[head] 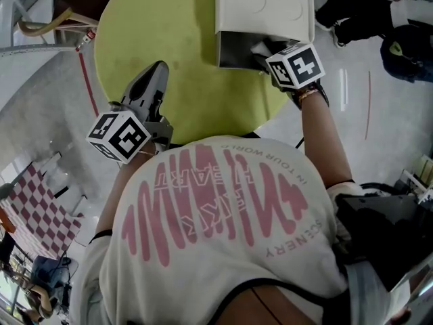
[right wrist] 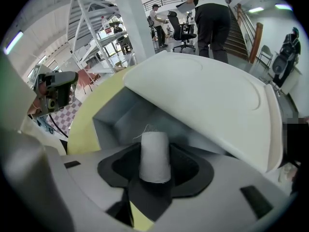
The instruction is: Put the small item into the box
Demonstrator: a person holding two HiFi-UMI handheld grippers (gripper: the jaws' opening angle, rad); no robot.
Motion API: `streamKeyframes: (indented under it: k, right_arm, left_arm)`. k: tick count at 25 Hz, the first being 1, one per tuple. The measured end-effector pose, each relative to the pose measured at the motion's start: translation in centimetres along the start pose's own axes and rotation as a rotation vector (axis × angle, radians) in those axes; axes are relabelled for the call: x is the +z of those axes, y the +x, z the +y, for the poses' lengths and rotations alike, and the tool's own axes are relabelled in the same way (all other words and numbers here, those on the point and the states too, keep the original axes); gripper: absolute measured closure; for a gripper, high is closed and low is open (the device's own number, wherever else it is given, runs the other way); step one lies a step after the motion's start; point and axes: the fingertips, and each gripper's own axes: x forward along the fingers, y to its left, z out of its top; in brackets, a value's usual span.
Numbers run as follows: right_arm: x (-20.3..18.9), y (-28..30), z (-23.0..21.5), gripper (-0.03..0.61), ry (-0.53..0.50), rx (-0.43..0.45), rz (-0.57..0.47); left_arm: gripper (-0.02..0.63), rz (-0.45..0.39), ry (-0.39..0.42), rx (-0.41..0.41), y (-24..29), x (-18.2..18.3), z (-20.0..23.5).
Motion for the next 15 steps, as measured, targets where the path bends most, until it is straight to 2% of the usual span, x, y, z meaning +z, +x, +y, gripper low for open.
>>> streamKeyframes:
  k: [15]
  right_arm:
    - [1.8,0.3,0.9,0.339,-0.01,0.028,-0.034]
  left_arm:
    - [0.607,-0.023,0.032,0.0,-0.4,1.5,0.1]
